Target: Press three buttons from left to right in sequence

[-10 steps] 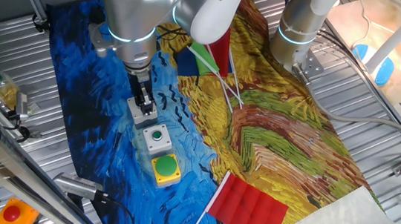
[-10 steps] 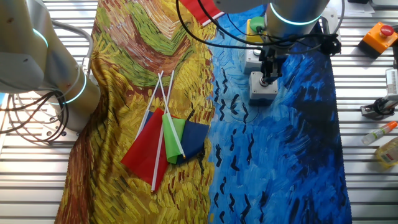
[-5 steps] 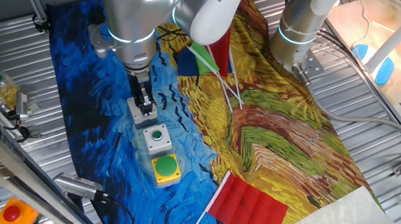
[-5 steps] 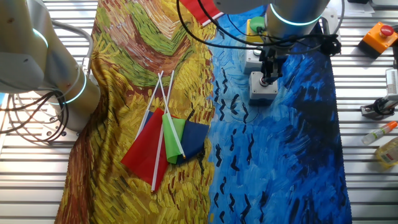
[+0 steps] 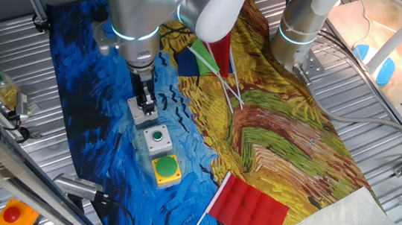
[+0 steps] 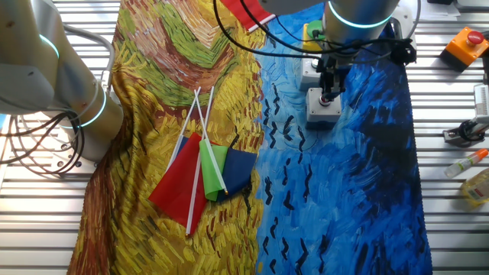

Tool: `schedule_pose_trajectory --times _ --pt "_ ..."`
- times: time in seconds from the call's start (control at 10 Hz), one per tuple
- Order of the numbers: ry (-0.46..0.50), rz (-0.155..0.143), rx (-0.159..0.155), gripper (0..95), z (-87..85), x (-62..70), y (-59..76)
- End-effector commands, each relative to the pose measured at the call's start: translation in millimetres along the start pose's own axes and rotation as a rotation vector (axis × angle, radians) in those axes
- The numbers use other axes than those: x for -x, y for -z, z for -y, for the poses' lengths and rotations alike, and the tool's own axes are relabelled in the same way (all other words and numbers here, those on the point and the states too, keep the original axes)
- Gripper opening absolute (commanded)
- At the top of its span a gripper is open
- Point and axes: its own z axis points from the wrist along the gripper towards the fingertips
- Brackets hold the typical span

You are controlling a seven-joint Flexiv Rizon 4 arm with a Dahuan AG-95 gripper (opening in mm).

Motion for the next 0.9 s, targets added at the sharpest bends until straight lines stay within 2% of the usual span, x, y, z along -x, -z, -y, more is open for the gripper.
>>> schedule_pose_trajectory --times 0.1,0.6,0.9 --pt "0.005 0.0 0.009 38.0 1.0 -1.9 6.5" --pt "-0.005 -0.009 0.004 38.0 -3.5 -4.3 13.6" --pt "-0.02 -0.007 0.001 38.0 -11.3 -2.8 10.7"
